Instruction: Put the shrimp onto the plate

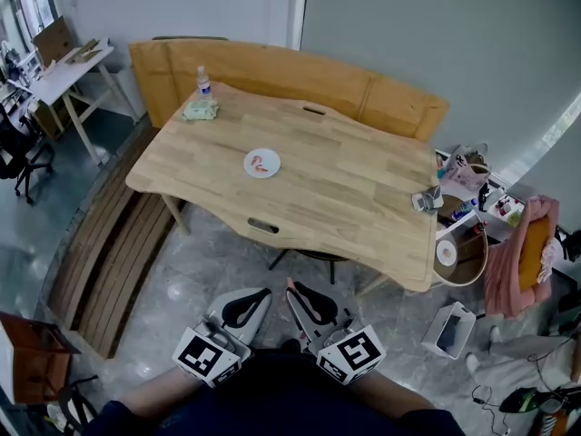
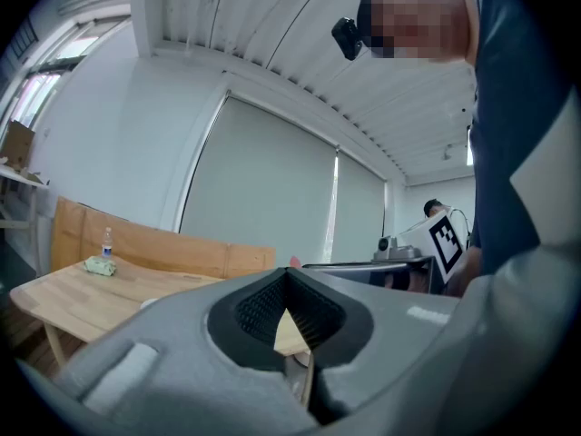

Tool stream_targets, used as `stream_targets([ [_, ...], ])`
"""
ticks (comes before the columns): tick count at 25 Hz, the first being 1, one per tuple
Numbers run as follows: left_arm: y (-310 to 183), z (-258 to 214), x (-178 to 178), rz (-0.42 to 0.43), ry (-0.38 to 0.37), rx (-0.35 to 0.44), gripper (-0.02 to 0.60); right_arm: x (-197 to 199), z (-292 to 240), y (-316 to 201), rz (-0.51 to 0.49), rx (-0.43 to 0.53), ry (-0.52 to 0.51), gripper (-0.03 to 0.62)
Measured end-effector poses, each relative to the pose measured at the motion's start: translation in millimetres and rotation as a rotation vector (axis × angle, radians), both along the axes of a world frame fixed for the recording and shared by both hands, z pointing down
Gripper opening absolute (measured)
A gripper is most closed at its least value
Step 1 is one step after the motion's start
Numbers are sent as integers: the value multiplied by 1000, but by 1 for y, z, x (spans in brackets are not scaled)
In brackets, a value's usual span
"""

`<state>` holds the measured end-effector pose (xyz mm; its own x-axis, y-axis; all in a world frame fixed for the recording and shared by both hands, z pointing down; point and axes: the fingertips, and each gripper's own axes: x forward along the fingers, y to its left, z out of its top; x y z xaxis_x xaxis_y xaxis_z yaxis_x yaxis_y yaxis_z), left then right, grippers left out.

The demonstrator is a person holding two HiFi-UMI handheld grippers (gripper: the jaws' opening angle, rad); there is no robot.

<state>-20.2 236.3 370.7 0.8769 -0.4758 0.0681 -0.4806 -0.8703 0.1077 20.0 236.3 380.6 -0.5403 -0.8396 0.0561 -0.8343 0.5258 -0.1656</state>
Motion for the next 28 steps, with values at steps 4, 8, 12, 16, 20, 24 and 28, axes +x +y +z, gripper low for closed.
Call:
stream_targets([
  [4,2,9,14,-19,1,-15,5,17,7,-6,-13,-7,-1,63],
  [8,-9,15,18,-25,6,-24,5,25,15,-18,-21,-21,0,63],
  [12,-37,20,17,-29,12,-20,5,22,22,-43,-28,-29,13,63],
  [16,-76,20,18,-3,24,-20,5,24,21,-81,-7,-33,29,63],
  [20,-130,19,14,14,38,-31,5,19,21,-128,16,-44,31,63],
  [24,-182,11,13,58,46,-23,5,13,19,-179,51,-52,24,63],
  [28,-230,8,7,105,41,-32,5,7,20,-226,84,-72,22,63],
])
